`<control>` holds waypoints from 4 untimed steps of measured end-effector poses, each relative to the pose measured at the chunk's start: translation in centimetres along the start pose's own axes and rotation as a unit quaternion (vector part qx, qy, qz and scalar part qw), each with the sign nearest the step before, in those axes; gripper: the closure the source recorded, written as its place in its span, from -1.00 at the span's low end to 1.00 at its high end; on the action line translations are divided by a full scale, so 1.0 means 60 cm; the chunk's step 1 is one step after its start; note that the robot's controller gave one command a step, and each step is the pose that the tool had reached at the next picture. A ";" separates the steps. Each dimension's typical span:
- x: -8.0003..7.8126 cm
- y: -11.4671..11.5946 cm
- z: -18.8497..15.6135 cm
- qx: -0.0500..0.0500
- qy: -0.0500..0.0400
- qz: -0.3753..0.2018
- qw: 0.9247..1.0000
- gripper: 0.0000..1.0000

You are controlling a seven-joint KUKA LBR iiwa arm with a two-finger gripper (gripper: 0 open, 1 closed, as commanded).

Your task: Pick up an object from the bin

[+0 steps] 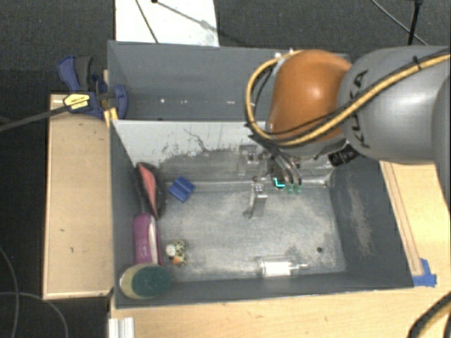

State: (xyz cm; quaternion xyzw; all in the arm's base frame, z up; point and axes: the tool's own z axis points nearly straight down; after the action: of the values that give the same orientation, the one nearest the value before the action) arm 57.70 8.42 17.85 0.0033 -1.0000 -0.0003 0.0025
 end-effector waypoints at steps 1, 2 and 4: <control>0.119 0.159 0.182 -0.001 0.002 -0.033 0.999 -1.00; 0.006 0.050 0.129 0.002 -0.006 -0.115 0.993 -1.00; -0.028 0.162 0.128 0.000 -0.005 -0.186 0.983 1.00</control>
Offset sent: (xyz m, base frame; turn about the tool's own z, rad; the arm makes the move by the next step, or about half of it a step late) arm -0.0680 0.0903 -0.1048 -0.0574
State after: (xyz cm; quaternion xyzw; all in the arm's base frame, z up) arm 59.27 18.16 10.18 0.1892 -0.9819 -0.0009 -0.0023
